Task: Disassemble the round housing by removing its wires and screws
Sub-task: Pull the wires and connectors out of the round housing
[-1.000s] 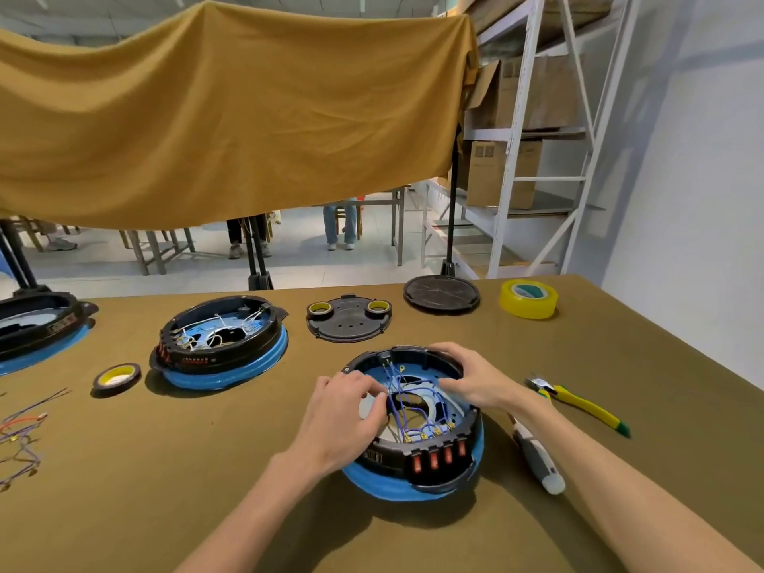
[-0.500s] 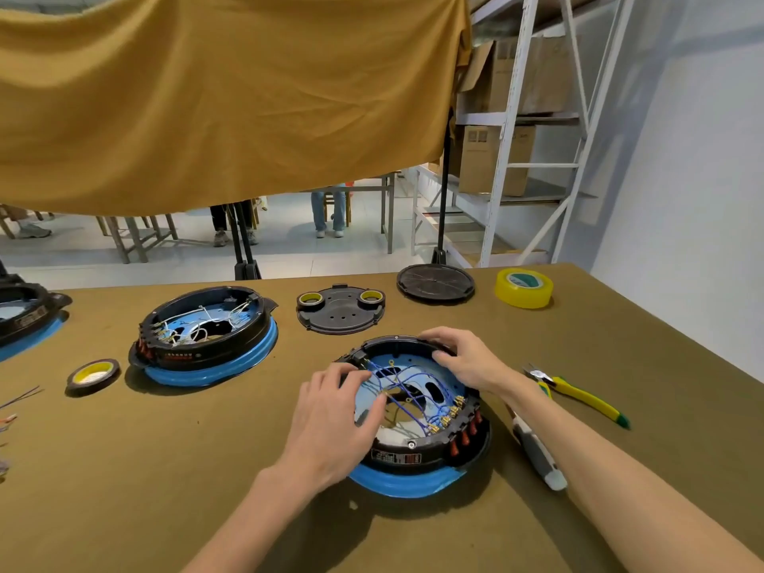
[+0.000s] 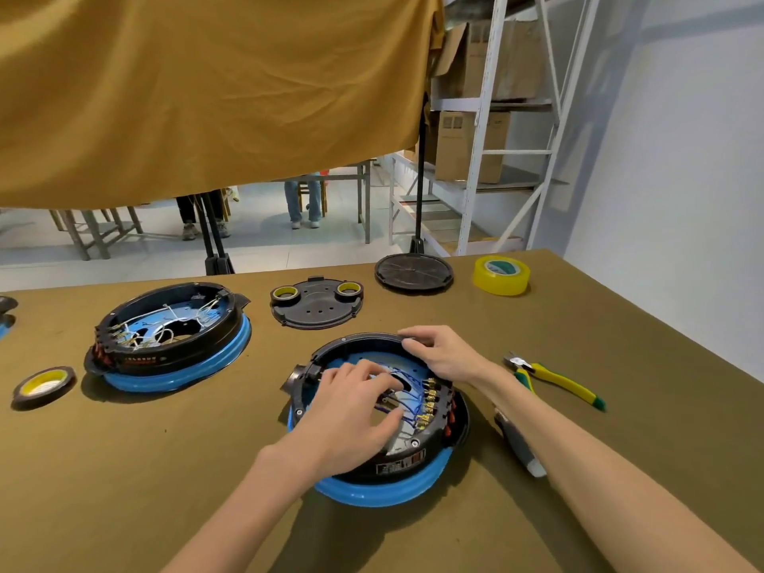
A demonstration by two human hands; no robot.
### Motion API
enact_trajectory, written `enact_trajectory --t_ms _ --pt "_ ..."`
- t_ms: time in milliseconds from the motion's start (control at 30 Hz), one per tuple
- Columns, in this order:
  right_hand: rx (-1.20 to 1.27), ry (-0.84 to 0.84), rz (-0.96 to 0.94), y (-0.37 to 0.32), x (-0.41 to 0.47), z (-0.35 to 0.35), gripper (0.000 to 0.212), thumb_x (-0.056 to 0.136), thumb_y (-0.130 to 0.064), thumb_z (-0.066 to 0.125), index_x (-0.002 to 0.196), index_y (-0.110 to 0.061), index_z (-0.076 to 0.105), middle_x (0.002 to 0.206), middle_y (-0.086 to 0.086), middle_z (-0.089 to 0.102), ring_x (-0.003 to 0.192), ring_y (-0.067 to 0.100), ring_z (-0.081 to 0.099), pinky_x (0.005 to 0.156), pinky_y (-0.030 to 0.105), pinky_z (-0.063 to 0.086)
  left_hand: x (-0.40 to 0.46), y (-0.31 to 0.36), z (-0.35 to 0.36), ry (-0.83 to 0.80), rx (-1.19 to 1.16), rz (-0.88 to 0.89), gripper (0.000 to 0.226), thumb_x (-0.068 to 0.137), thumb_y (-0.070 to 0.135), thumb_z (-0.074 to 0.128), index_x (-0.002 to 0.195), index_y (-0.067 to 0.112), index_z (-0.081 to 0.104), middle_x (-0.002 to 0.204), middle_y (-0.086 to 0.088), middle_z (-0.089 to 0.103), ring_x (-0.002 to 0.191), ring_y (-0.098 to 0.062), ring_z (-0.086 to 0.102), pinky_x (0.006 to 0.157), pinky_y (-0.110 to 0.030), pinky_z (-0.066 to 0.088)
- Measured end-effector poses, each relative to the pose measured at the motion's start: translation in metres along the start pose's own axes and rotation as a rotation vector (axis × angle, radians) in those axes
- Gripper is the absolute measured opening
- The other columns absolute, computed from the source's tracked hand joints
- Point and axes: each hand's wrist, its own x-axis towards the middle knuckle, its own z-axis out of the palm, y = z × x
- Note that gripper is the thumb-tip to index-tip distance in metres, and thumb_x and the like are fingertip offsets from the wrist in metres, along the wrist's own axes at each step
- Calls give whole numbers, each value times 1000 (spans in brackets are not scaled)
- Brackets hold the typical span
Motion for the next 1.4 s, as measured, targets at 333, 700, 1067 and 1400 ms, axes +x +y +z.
enact_trajectory --t_ms 333,700,1067,1400 --pt "-180 222 124 11 -55 21 32 104 -38 49 129 -20 59 116 -3 67 102 14 64 90 36 54 9 -13 -11 -73 -85 -79 49 104 58 42 149 38 45 151 19 46 141 -4 37 121 -35 24" --pt "19 135 94 1 -11 17 25 101 -39 55 113 -22 69 104 -8 69 99 13 64 79 26 49 4 16 -1 143 14 -126 47 99 53 54 141 35 50 138 15 51 133 -8 43 118 -33 26" --pt "260 52 45 20 -16 18 28 107 -29 50 127 -25 68 115 -14 71 108 -2 63 94 22 47 28 23 12 118 -8 -49 16 102 39 59 109 36 73 93 21 56 90 -3 51 99 -34 40" --pt "-244 114 138 -4 -28 20 49 104 -45 48 140 -14 51 133 3 60 111 17 60 87 30 48 33 -29 -23 -51 -37 -213 46 109 41 42 153 29 46 157 8 46 145 -14 40 122 -44 32"
